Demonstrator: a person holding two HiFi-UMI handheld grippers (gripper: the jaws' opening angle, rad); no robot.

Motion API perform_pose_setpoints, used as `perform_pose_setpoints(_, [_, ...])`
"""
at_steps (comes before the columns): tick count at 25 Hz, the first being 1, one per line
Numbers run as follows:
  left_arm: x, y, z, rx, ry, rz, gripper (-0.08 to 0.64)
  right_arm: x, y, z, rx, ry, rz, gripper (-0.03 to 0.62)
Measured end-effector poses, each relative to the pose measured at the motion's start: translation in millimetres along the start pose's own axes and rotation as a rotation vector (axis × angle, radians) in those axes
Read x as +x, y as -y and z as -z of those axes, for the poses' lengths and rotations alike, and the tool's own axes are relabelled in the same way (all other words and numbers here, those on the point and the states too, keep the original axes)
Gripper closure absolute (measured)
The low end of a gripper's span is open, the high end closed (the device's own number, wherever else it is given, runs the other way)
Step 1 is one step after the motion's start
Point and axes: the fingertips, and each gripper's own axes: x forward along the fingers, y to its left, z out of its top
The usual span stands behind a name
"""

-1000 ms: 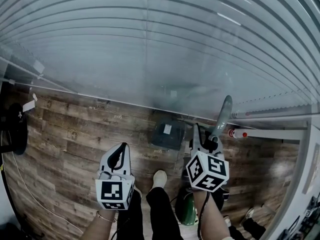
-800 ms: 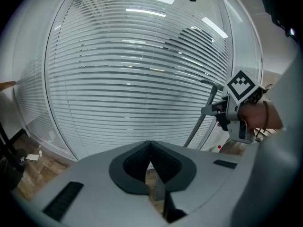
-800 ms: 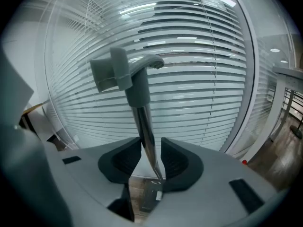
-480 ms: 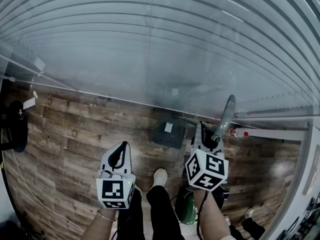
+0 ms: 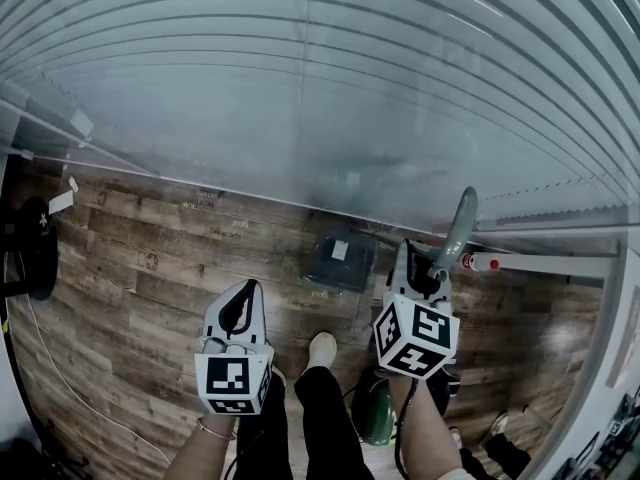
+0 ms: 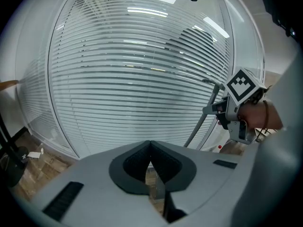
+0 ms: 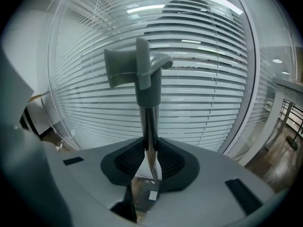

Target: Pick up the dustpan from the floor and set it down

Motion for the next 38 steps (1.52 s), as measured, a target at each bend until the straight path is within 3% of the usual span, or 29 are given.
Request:
perform_pose_setpoints(11, [-20, 14, -10, 0.003, 0.015, 0.001, 0.543, -31, -10, 5, -0.015, -0.001, -0.022, 0.494])
perform_pose_setpoints(18, [-46, 14, -37, 0.003, 0.051, -0.01, 0.543, -72, -32, -20, -0.02, 0.044, -0.054, 0.494])
perform_pose_setpoints(26, [-106, 26, -129, -0.013, 0.156, -0.038, 0.543, -138, -40, -99, -0.023, 0.091, -0.096, 0.494])
perform_pose_setpoints(31, [-137, 36, -197, 0.014, 0.252, -0.026, 0.543, -180, -39, -157, -0.04, 0.14, -0.129, 0.494])
perform_pose_setpoints(38, [-163, 56, -261, 0.069, 0.33, 0.002, 0.543, -225, -24, -223, -0.076, 0.229, -0.134, 0.494])
